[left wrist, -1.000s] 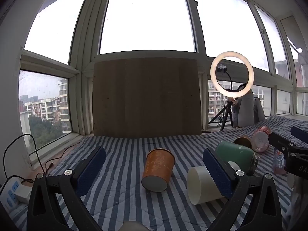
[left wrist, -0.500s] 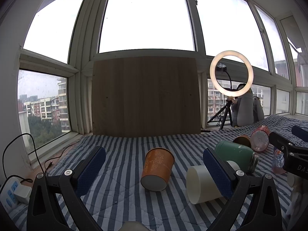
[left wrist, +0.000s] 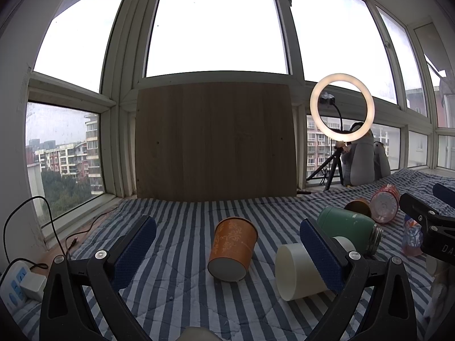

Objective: Flip cup upside down

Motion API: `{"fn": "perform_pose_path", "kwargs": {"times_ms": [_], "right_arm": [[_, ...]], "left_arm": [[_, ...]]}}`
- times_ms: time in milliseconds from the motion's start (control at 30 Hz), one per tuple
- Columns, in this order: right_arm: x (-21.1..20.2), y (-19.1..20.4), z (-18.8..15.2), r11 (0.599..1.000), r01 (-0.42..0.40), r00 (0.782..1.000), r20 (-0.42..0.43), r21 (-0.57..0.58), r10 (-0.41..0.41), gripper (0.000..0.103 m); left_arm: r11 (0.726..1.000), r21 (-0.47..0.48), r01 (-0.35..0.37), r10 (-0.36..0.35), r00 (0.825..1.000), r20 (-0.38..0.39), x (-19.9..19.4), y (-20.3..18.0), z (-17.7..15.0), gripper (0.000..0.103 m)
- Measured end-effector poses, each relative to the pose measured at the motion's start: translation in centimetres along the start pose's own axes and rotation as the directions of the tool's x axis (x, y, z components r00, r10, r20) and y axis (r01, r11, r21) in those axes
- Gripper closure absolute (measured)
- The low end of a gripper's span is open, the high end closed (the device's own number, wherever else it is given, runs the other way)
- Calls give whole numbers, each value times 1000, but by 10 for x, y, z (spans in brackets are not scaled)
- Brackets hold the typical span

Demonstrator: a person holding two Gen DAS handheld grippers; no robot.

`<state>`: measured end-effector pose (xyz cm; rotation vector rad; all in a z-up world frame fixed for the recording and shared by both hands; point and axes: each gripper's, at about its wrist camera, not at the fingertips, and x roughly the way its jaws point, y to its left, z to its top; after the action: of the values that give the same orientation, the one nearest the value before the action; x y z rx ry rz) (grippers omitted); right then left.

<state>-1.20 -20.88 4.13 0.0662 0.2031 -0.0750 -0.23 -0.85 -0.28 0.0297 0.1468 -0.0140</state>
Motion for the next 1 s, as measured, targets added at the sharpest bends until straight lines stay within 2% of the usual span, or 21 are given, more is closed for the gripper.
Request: {"fn": "perform_pose_path", "kwargs": {"times_ms": [1000], "right_arm": [[2, 2, 0, 1000, -3, 1000, -9, -1, 3, 1]], "left_arm": [[1000, 2, 1, -1, 1000, -4, 0, 0, -1, 0]]}}
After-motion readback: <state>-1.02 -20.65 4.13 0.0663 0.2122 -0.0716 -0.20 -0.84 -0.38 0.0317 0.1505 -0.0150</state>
